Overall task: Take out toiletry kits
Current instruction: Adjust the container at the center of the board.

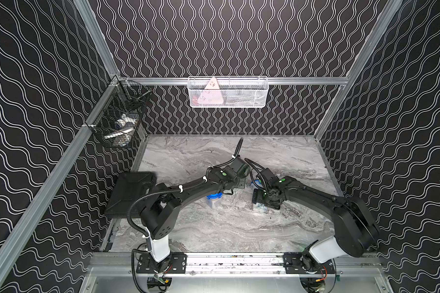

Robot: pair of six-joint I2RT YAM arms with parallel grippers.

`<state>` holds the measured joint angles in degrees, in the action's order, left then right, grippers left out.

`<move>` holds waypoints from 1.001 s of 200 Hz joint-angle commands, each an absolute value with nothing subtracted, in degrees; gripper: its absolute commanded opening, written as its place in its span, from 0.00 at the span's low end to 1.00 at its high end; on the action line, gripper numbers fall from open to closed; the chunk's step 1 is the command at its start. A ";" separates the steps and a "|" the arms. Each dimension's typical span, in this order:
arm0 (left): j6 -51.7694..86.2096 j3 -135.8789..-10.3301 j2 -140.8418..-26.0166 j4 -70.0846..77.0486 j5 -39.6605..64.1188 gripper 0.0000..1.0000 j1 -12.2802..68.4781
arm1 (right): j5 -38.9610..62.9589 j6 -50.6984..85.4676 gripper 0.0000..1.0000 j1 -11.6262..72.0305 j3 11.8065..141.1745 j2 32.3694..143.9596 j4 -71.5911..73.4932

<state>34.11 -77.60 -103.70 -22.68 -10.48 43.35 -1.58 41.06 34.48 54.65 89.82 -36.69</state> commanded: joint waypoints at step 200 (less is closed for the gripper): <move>33.93 -69.94 -97.83 -16.45 -3.08 0.54 42.19 | 5.02 39.86 0.74 28.62 47.40 78.77 -37.50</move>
